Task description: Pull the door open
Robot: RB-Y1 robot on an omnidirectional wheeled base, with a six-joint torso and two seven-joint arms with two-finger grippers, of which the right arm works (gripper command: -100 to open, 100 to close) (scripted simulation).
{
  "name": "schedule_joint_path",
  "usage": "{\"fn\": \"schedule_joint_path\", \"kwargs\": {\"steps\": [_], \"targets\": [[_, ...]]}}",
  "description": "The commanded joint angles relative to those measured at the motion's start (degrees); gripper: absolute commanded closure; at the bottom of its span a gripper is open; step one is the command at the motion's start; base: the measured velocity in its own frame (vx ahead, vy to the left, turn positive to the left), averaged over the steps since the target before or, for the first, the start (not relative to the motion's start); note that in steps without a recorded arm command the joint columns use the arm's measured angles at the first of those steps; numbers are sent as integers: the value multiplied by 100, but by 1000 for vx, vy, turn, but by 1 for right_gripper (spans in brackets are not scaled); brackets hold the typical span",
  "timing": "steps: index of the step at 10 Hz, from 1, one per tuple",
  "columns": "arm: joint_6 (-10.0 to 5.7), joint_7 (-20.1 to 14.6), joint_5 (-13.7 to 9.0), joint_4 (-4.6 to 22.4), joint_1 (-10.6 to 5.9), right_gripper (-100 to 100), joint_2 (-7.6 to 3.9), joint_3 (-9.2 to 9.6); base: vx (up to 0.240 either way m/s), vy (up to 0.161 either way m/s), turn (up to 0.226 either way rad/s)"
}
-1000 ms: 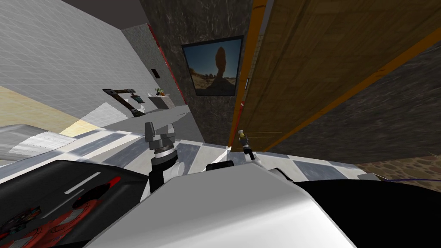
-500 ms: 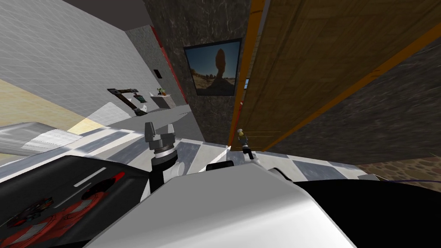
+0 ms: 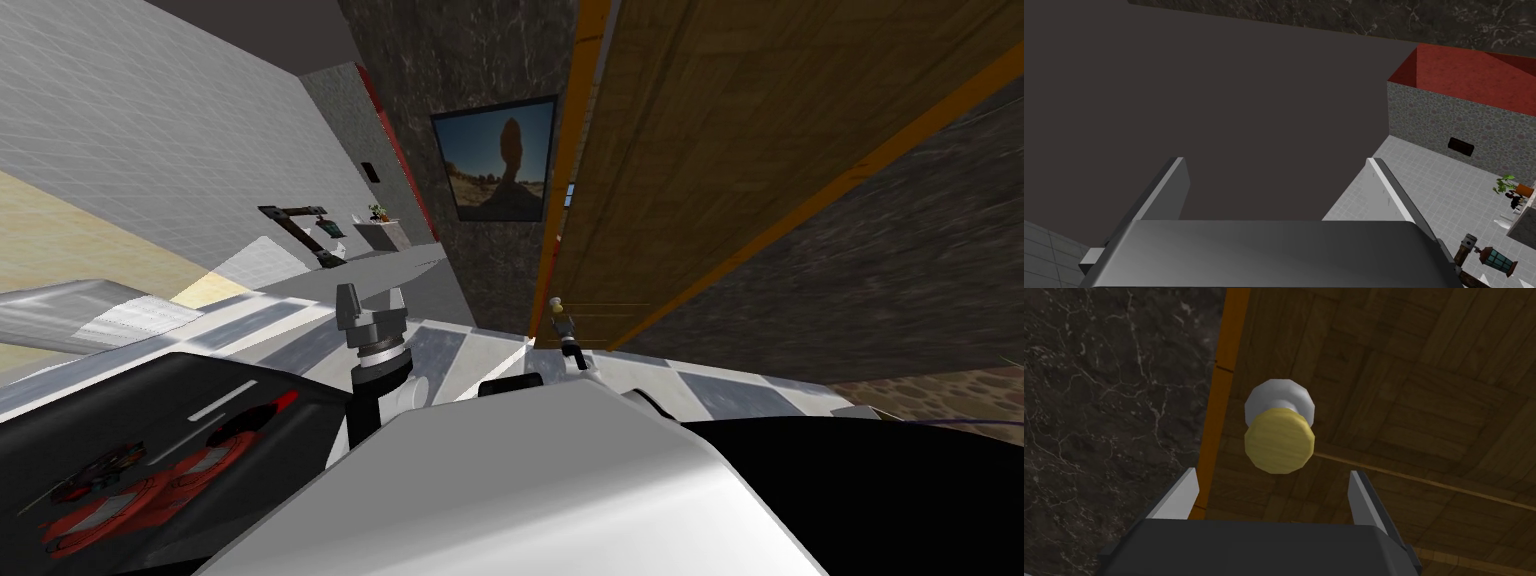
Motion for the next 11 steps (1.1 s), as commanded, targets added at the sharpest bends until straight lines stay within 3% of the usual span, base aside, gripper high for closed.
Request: {"fn": "schedule_joint_path", "kwargs": {"steps": [1, 8, 9, 10, 11], "targets": [[32, -286, -110, -37, -3, -100, 33, 47, -69, -23, 34], [100, -1225, -386, -104, -23, -100, 109, 168, -54, -15, 21], [103, -1157, -368, -116, -12, -100, 104, 159, -16, -4, 1], [49, -1291, -405, -66, 37, -100, -8, 119, 114, -11, 112], [49, -1291, -405, -66, 37, -100, -8, 119, 150, 0, 85]]}}
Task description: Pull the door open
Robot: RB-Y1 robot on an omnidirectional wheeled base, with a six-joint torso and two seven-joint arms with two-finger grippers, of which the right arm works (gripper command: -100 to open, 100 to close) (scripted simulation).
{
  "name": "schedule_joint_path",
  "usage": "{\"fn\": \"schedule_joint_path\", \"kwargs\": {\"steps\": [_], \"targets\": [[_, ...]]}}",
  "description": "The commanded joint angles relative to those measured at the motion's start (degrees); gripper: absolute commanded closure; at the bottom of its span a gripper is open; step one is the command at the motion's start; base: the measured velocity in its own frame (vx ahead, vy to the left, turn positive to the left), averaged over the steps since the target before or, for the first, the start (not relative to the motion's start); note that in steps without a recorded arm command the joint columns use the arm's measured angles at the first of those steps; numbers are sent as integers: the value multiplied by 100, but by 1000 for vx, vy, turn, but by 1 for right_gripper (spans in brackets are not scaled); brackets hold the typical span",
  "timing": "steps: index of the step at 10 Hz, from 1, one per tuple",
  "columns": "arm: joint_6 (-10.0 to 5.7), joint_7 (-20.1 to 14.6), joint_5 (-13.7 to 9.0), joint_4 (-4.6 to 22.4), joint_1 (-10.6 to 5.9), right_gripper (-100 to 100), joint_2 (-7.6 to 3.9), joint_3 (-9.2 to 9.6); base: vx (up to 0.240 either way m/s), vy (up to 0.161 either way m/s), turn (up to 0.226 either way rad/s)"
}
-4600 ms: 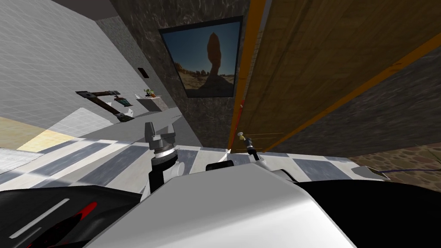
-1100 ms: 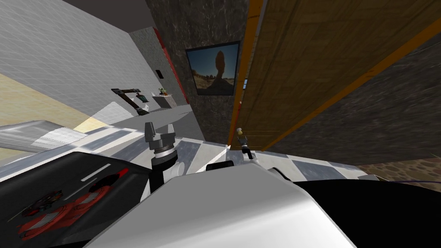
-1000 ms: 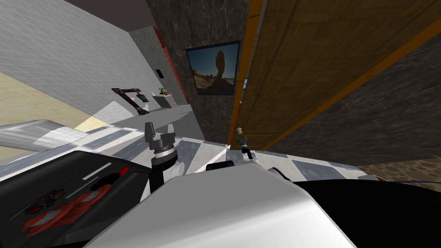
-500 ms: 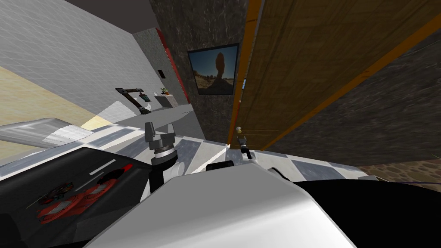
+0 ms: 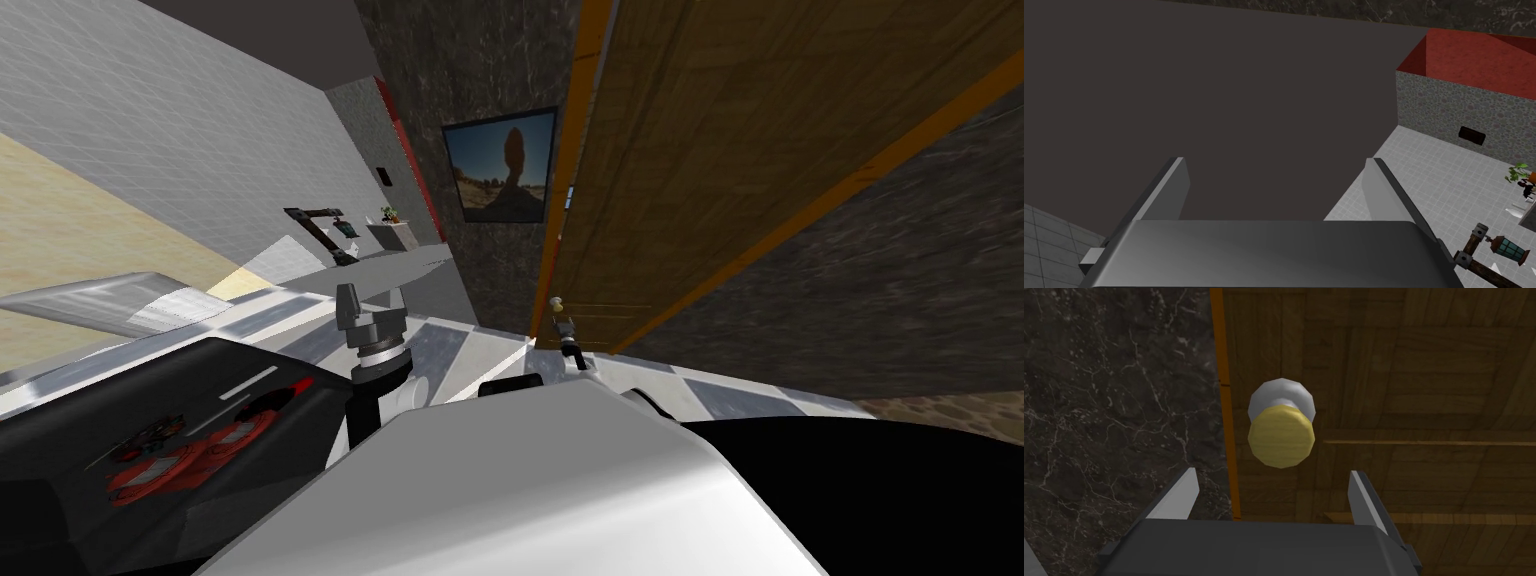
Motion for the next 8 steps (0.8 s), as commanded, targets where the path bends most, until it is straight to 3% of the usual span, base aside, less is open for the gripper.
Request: {"fn": "schedule_joint_path", "kwargs": {"steps": [1, 4, 5, 6, 8], "targets": [[-7, -111, -46, -26, 93, -100, -140, -60, 182, 18, 116], [-116, -340, -114, 73, 195, -100, -371, -147, 216, 3, 150], [-75, -273, -106, 26, 174, -100, -321, -137, 86, -10, 19], [-75, -273, -106, 26, 174, 100, -321, -137, -5, -6, -45], [-75, -273, -106, 26, 174, 100, -321, -137, -30, -6, 7]]}}
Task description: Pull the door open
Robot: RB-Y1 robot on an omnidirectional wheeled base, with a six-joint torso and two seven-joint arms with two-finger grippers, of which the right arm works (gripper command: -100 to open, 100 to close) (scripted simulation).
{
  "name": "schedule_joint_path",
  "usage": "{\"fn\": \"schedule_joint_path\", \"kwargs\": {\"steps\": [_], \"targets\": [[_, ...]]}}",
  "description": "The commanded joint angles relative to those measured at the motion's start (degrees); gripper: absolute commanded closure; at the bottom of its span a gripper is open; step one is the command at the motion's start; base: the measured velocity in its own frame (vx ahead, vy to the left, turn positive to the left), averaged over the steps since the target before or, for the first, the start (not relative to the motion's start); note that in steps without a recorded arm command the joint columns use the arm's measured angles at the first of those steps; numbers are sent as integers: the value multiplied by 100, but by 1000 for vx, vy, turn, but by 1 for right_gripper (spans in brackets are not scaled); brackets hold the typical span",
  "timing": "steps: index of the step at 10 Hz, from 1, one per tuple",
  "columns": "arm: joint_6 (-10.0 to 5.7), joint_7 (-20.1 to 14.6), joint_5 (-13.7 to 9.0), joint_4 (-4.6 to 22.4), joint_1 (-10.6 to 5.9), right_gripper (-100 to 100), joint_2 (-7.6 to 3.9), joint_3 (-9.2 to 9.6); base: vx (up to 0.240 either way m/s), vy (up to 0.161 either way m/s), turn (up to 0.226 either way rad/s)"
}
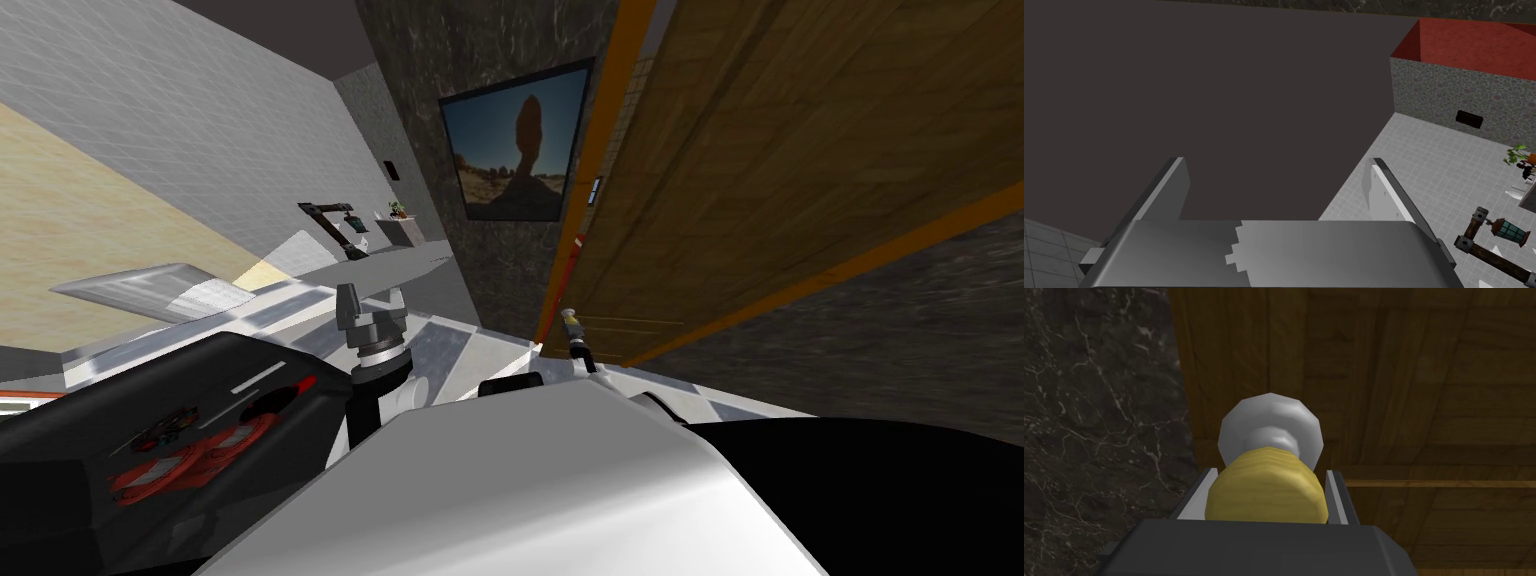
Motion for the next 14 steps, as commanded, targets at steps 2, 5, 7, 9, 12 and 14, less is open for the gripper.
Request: {"fn": "schedule_joint_path", "kwargs": {"steps": [2, 5, 7, 9, 12, 14], "targets": [[-2, -5, 6, -5, 0, 100, 25, 17, -16, 3, -2], [-46, -187, 60, -18, 77, 100, -97, 144, -92, -35, 80], [-107, -379, 121, -48, 142, 100, -210, 286, -188, -35, 102], [-159, -539, 172, -73, 196, 100, -304, 405, -193, -21, 102], [-258, -848, 271, -122, 300, 100, -486, 634, -180, -43, 116], [-317, -1032, 330, -151, 362, 100, -594, 770, -182, -35, 101]]}}
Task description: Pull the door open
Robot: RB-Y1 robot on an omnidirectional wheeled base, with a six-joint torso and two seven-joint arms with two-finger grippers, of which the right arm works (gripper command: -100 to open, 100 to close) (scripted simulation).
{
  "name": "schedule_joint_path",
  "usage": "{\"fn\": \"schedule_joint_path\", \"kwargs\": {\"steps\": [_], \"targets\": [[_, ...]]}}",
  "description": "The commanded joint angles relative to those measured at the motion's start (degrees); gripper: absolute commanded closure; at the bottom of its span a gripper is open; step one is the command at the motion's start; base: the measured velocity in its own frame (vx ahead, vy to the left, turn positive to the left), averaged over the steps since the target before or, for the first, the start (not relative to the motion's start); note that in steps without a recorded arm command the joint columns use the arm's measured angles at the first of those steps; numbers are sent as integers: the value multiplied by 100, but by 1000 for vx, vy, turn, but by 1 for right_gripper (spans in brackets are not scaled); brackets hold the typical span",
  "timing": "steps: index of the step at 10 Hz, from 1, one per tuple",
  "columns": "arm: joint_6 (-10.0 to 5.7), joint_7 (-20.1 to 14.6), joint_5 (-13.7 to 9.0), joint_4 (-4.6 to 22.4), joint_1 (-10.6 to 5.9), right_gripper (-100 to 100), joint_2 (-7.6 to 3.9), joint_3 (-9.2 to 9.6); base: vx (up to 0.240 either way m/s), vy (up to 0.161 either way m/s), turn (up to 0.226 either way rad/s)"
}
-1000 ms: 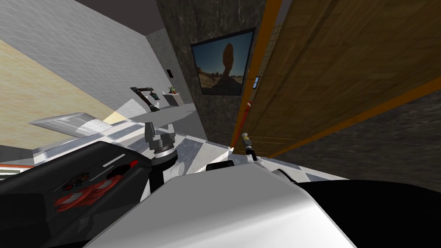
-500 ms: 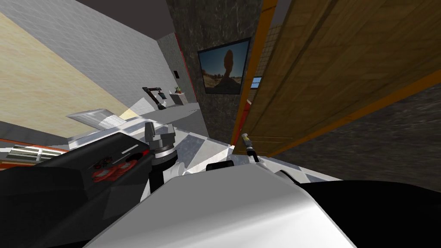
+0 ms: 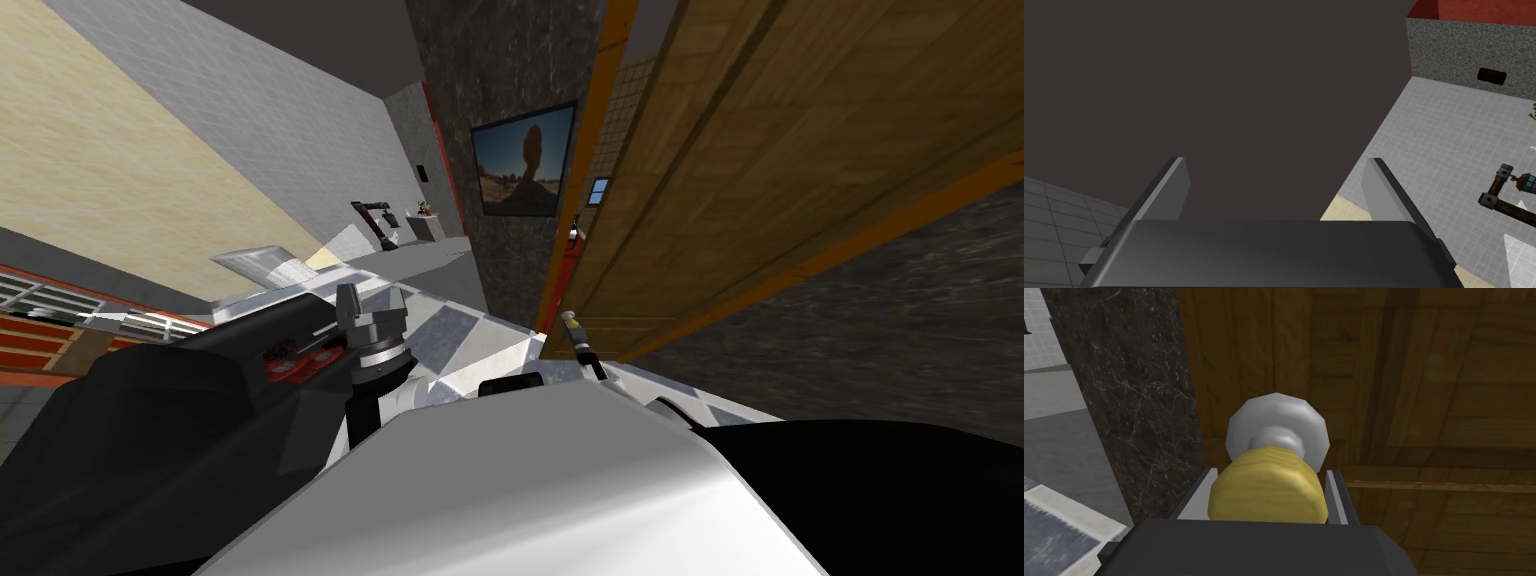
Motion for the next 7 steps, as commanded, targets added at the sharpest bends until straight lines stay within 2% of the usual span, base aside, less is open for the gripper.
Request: {"fn": "schedule_joint_path", "kwargs": {"steps": [1, 2, 7], "targets": [[0, 0, 0, 0, 0, 100, 0, 0, -89, -20, 22], [-99, -148, 66, -12, 81, 100, -89, 125, -157, -55, 105], [-442, -568, 256, -61, 293, 100, -386, 475, -240, -57, 116]]}}
